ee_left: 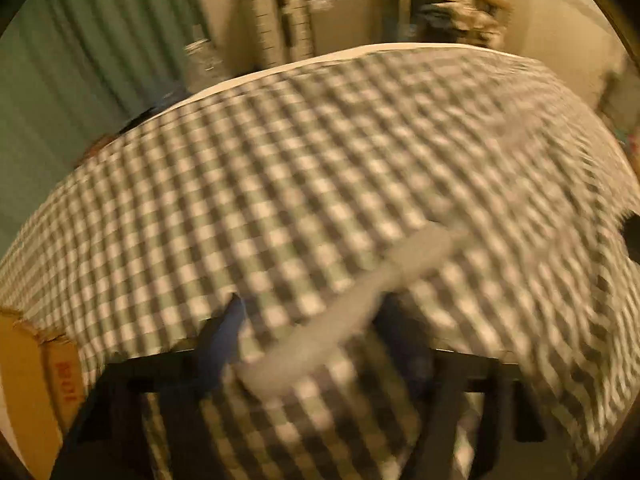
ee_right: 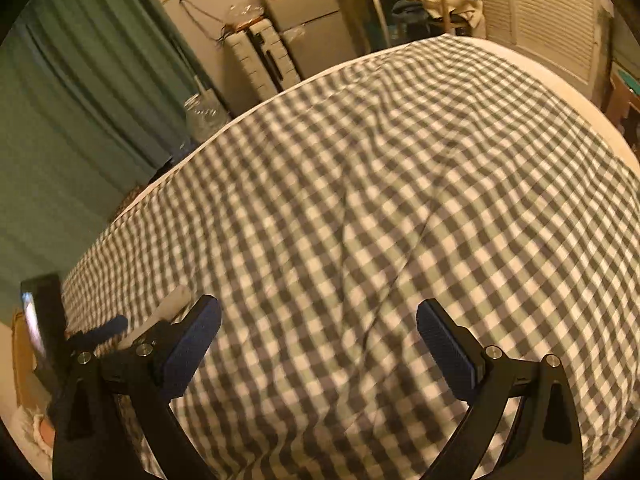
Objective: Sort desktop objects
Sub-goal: 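Grasp the white foam stick with the left tool, then carry the foam stick over the cardboard box and open left tool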
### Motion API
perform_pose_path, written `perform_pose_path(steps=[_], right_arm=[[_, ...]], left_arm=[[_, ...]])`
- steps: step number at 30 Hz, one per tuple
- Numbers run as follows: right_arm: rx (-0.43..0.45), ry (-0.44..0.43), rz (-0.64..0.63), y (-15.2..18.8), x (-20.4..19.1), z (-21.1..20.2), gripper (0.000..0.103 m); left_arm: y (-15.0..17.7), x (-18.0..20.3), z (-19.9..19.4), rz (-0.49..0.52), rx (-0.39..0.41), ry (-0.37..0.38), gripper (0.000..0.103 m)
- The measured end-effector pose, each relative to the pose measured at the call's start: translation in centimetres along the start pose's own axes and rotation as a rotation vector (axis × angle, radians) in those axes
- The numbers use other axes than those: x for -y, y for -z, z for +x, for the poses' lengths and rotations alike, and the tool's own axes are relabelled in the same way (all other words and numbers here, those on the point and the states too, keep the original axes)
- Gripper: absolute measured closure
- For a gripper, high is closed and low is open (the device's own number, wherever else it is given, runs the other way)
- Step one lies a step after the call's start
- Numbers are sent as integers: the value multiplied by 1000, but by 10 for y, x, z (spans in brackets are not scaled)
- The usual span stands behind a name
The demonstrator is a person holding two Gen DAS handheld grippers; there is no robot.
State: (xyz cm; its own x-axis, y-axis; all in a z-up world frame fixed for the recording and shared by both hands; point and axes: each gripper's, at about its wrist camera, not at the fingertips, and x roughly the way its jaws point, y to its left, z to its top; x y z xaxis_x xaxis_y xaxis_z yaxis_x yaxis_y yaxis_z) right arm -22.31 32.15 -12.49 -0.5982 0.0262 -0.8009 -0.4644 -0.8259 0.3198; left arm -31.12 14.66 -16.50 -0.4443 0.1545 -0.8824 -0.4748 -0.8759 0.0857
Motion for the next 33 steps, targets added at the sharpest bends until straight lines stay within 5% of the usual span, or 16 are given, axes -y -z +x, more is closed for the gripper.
perform_pose_path(steps=[2,4,12,21,33], right_arm=[[-15,3,6,0,3,1,4],[-24,-13,-5,2,0,1,4],[24,-18,-116,21,-20,-26,4],[16,-130,-129,61,-43,-97,4],[172,-233,-308,115,-136,-238,4]], left_arm=[[6,11,-6,57,-12,25,69],[12,25,-10,125,-18,9,97],[35,46,-52,68,-9,-39,98],[95,25,-117,-210,1,-73,98],[115,-42,-288,-279,200,-91,98]])
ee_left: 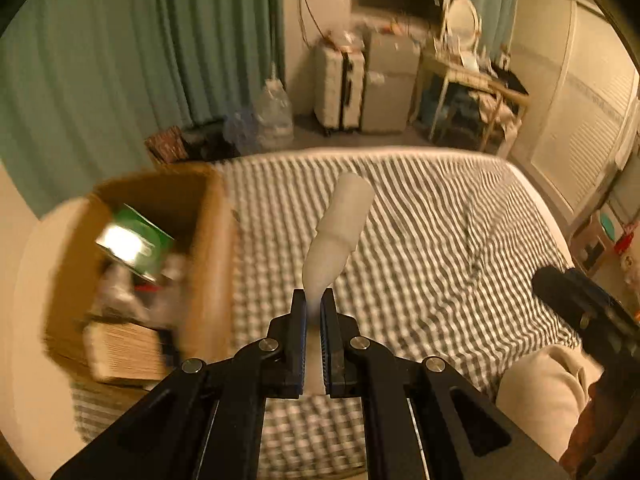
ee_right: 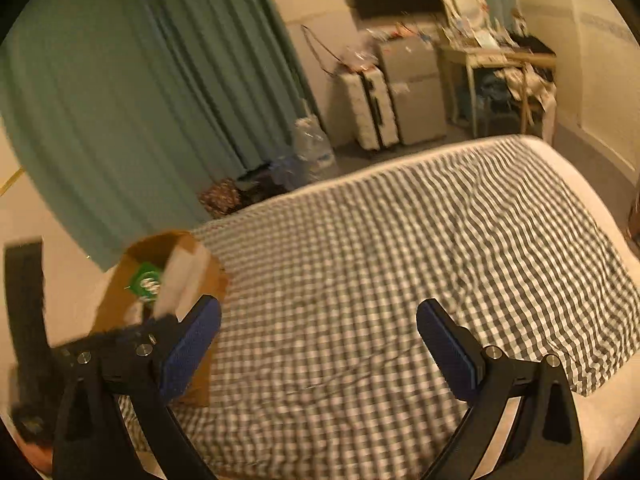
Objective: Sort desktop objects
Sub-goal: 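Carry the foam stick over the cardboard box and open left tool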
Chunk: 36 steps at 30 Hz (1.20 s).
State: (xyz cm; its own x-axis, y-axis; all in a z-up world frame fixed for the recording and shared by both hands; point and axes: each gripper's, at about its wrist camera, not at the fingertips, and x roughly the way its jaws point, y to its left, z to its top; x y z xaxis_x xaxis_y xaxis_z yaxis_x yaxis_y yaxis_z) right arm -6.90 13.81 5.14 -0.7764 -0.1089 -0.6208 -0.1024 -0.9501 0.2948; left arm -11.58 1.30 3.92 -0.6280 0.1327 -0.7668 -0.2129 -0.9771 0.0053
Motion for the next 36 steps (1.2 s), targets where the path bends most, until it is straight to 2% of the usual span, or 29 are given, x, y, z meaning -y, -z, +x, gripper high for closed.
perform_pose_path(steps=[7,9,13,14,15,16,18,19,23,26,29,36], right_arm=[[94,-56,-108,-11,-83,-34,0],[103,-57,-140,-8,-100,-28,0],[64,-24,-165,10,-117,3,0],[50,-24,-162,13,-114,10,0],[37,-30,-157,16,-115,17,0],[28,-38,-149,19,-111,21,0],[13,-30,-129,22,-106,32,0],[6,-24,-128,23,-105,35,0],[-12,20,-147,30,-104,48,0],[-6,53,-171,39,-102,53,0],[-19,64,-172,51,-99,58,0],[-46,94,-124,62,-80,62,0]], left_arm=[[5,-72,-35,-82,40,-23,98],[12,-90,-30,-101,40,-28,98],[24,-129,3,-165,9,-10,97],[29,-136,15,-161,-3,-17,90],[32,-139,22,-154,-8,-24,75],[35,-143,28,-148,-8,-36,68],[45,-150,33,-129,14,-62,11],[49,-152,34,-126,28,-63,3],[63,-158,19,-165,108,-69,0],[80,-155,2,-221,133,-113,0],[92,-146,-7,-201,145,-115,0],[89,-131,-22,-133,179,-145,0]])
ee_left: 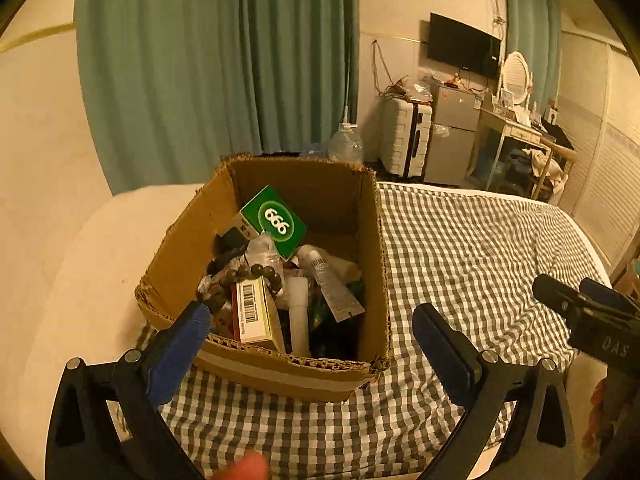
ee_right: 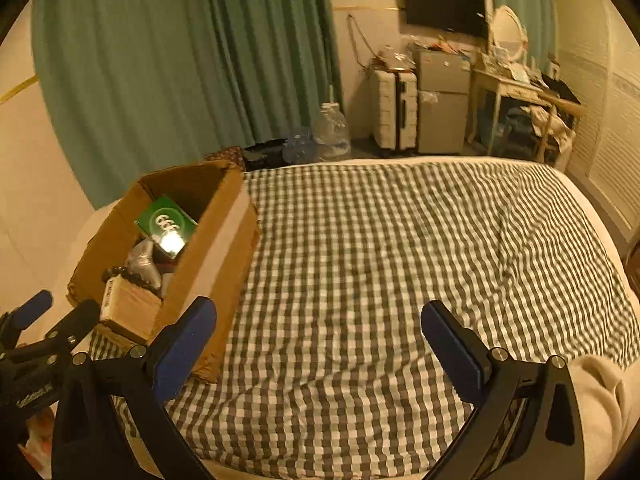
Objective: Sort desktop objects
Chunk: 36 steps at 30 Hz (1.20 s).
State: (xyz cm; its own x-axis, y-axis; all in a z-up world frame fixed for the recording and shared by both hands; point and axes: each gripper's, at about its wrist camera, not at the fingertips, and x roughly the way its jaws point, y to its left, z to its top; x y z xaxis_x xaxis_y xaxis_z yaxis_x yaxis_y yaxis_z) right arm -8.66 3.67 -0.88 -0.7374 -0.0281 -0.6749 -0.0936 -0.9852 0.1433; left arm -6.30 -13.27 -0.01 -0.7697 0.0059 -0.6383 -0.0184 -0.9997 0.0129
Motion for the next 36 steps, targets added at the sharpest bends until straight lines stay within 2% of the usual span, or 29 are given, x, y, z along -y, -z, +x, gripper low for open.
perform_pose_path(steps=[5,13,27,30,34,36], right_arm=[[-4,1,2,2,3,0,0],[-3,20,-66,8,-10,3,0],[-8,58,-109,15,-14,6,0],[-6,56,-115,15,-16,6,0],[-11,65,-129,16,-20,8,0],[-3,71,-135,17,-22,8,0]], left_arm=[[3,3,1,-2,-16,24,0],[10,11,10,15,-46,5,0],[11,10,12,23,-43,-1,0],[11,11,12,27,-41,-28,0],[13,9,12,21,-33,-18,0],[16,9,10,23,-6,-58,0]])
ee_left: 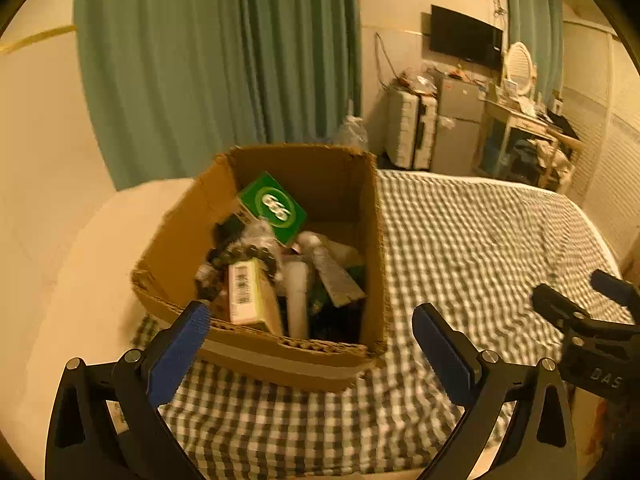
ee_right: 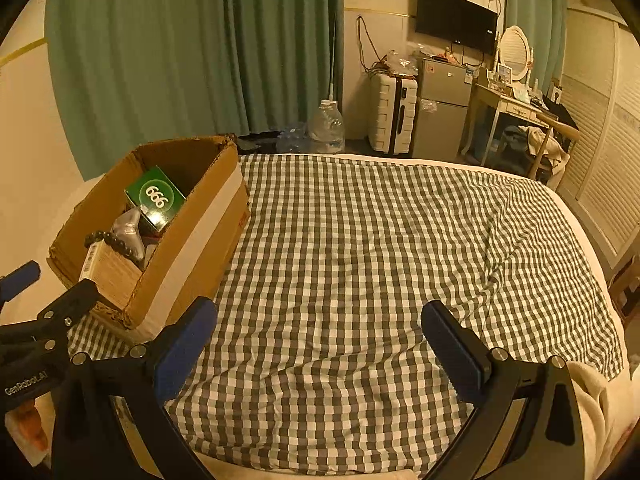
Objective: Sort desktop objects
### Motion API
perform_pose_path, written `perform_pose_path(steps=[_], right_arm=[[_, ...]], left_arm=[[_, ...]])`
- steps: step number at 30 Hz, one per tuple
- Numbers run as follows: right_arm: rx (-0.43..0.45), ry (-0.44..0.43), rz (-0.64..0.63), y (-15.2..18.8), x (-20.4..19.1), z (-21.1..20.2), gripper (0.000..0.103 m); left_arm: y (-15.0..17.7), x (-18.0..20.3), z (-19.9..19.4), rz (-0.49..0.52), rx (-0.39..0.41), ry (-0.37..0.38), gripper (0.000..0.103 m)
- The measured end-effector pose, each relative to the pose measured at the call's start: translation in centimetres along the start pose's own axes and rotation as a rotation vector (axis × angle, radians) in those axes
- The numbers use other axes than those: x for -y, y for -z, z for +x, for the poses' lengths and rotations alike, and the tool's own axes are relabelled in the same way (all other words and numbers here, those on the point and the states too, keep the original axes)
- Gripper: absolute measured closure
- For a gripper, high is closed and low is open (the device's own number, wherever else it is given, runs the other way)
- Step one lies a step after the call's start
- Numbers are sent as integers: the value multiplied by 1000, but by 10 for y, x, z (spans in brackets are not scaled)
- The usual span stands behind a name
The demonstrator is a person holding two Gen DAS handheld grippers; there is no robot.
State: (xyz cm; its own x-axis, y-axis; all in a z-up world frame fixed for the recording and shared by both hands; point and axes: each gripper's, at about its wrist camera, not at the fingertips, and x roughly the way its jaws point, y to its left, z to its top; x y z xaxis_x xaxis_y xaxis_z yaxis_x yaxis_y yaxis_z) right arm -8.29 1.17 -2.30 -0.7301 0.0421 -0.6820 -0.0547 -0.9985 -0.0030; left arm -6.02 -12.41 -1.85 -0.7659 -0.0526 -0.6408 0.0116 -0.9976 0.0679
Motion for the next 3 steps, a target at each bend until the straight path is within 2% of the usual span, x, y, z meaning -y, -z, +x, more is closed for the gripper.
perform_pose_path(steps=[3], right_arm=[[6,2,-6,0,-1,-1,0]], left_arm=[[-2,0,-2,14,15,-15,0]])
